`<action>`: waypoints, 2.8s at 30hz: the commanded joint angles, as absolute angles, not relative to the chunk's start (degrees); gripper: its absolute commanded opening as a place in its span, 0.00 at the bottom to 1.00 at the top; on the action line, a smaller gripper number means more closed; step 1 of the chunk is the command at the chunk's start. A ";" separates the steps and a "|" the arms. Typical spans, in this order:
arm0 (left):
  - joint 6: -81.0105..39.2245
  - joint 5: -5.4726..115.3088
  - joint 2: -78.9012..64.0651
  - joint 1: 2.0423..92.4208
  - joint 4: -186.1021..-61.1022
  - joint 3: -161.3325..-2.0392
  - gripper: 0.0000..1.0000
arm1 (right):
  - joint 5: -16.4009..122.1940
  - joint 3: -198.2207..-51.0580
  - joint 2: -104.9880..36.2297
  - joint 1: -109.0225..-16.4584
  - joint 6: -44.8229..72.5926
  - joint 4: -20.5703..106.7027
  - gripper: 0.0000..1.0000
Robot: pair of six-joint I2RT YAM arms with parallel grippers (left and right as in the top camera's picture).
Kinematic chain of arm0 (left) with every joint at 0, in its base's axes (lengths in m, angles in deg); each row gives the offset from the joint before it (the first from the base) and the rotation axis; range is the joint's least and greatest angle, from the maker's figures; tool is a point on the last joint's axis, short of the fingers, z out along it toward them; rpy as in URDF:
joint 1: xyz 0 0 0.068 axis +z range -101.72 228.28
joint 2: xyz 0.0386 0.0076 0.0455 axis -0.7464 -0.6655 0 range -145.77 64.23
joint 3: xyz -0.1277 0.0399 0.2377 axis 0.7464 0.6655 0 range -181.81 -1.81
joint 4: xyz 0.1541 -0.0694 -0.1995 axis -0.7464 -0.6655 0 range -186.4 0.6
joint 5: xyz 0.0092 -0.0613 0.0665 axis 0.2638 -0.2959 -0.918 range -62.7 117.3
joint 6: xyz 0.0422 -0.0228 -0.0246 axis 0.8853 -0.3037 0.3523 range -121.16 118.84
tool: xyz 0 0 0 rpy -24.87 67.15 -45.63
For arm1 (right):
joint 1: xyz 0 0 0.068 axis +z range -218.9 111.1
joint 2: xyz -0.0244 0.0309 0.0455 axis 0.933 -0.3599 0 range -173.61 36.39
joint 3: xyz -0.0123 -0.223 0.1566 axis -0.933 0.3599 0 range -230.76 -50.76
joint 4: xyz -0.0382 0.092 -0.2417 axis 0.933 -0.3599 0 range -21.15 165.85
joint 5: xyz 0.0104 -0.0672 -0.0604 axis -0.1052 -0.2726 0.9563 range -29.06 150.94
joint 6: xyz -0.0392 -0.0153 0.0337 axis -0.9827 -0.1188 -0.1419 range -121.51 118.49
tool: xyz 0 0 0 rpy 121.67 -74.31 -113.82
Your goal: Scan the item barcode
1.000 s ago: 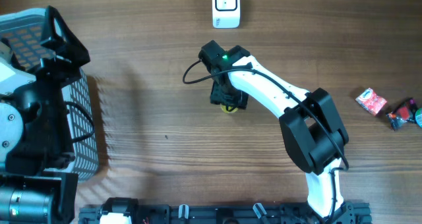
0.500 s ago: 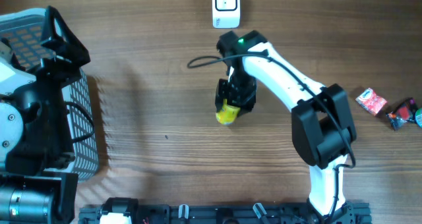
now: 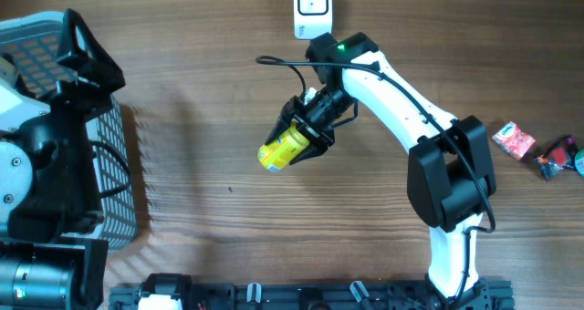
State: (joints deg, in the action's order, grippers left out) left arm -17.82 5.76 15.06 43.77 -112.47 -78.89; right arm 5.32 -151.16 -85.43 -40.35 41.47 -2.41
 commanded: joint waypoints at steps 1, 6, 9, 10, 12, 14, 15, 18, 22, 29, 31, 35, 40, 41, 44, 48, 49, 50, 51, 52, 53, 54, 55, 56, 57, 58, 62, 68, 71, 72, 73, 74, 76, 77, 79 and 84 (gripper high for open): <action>-17.93 5.61 15.11 43.61 -112.33 -78.82 1.00 | 1.19 -152.50 -85.86 -40.28 43.92 -1.90 0.40; -17.93 5.61 15.11 43.61 -112.33 -78.82 1.00 | 0.95 -152.50 -85.86 -40.28 43.59 -1.31 0.40; -17.93 5.61 15.11 43.61 -112.33 -78.82 1.00 | 11.53 -152.50 -85.86 -40.33 38.67 7.84 0.39; -17.93 5.61 15.11 43.61 -112.33 -78.82 1.00 | 13.63 -152.50 -85.86 -40.41 36.62 11.10 0.38; -17.93 5.61 14.97 43.61 -112.33 -78.82 1.00 | 16.93 -152.50 -85.86 -40.89 34.41 19.95 0.31; -17.93 5.61 14.52 43.61 -112.33 -78.82 1.00 | 19.99 -152.50 -85.86 -41.44 32.20 28.65 0.30; -17.91 5.61 14.25 43.61 -112.33 -78.82 1.00 | 22.33 -152.50 -85.86 -41.70 29.73 32.26 0.30; -17.89 4.28 13.82 43.61 -112.33 -78.82 1.00 | 36.14 -152.50 -85.86 -42.60 23.39 39.78 0.30; -17.93 0.41 13.86 43.61 -112.27 -78.82 1.00 | 58.15 -152.50 -85.99 -42.80 13.01 49.15 0.29; -17.91 3.45 9.27 43.61 -109.60 -78.82 1.00 | 70.20 -152.47 -86.43 -43.82 7.31 67.10 0.29; -17.89 3.16 7.06 43.68 -107.50 -78.82 1.00 | 70.20 -152.45 -87.61 -44.50 7.35 71.32 0.29; -17.89 2.35 4.11 43.68 -106.08 -78.82 1.00 | 70.20 -152.43 -91.37 -45.81 7.37 77.96 0.29; -9.14 2.92 2.69 43.66 -104.44 -78.25 1.00 | 70.17 -152.43 -95.79 -46.16 5.51 84.71 0.29; -5.93 3.97 3.35 43.66 -103.05 -77.82 1.00 | 70.17 -152.43 -96.18 -46.23 5.12 85.22 0.29; -1.10 3.93 7.50 43.61 -103.94 -77.73 1.00 | 70.17 -152.43 -96.31 -46.23 3.13 85.26 0.29; 2.92 4.21 15.94 43.64 -108.77 -77.38 1.00 | 70.15 -152.43 -96.33 -46.21 2.96 84.61 0.28; 2.94 5.65 18.43 43.61 -109.49 -77.31 1.00 | 70.17 -152.43 -96.31 -46.21 2.96 84.30 0.28; 2.94 6.02 20.02 43.61 -109.43 -77.10 1.00 | 70.17 -152.43 -96.33 -46.21 2.98 83.88 0.28; 2.94 6.07 21.64 43.61 -109.38 -76.90 1.00 | 70.17 -152.43 -96.31 -46.21 2.98 83.62 0.28; 2.94 6.09 23.04 43.61 -109.38 -76.83 1.00 | 70.17 -152.43 -96.33 -46.23 2.93 83.51 0.28; 2.94 6.07 23.87 43.61 -109.41 -76.72 1.00 | 70.17 -152.43 -96.31 -46.23 2.93 83.49 0.28; 2.99 6.07 24.64 43.61 -109.36 -76.59 1.00 | 70.15 -152.43 -96.33 -46.23 2.96 83.51 0.28; 3.16 6.05 25.07 43.64 -109.36 -76.59 1.00 | 70.17 -152.43 -96.31 -46.23 2.83 83.75 0.28; 3.16 6.07 25.18 43.64 -109.41 -76.57 1.00 | 70.17 -152.43 -96.31 -46.27 2.34 83.86 0.28; 3.16 6.07 25.18 43.64 -109.30 -76.33 1.00 | 70.15 -152.43 -96.31 -46.27 1.45 83.97 0.28; 3.18 6.07 25.18 43.64 -108.68 -75.83 1.00 | 70.17 -152.43 -96.33 -46.29 1.40 84.26 0.28; 4.89 6.07 25.23 43.64 -107.85 -75.11 1.00 | 70.17 -152.43 -96.35 -46.38 0.01 86.59 0.28; 8.54 7.62 25.14 43.66 -107.37 -75.09 1.00 | 70.20 -152.43 -96.53 -46.38 -0.08 87.53 0.27; 11.34 6.05 25.31 43.61 -107.00 -75.22 1.00 | 70.17 -152.43 -96.53 -46.49 -2.22 87.47 0.27; 11.38 4.30 25.53 43.61 -107.20 -75.22 1.00 | 70.17 -152.43 -96.53 -46.49 -2.81 87.32 0.27; 11.34 2.44 26.08 43.61 -109.14 -75.22 1.00 | 70.20 -152.43 -96.53 -46.49 -3.05 87.34 0.27; 11.29 2.44 26.91 43.68 -111.15 -75.19 1.00 | 70.17 -152.43 -96.66 -46.60 -3.01 87.42 0.27; 11.27 3.31 28.61 43.68 -111.02 -75.15 1.00 | 70.17 -152.43 -97.40 -46.66 -3.01 88.34 0.27; 11.29 3.27 29.68 43.68 -111.18 -75.15 1.00 | 70.17 -152.43 -98.30 -46.64 -3.03 89.24 0.27; 11.29 3.95 32.24 43.68 -112.27 -75.09 1.00 | 69.96 -152.43 -99.74 -46.64 -2.88 90.83 0.27; 11.27 14.75 39.17 48.40 -116.79 -74.84 1.00 | 70.00 -152.43 -100.18 -46.80 -3.01 92.98 0.27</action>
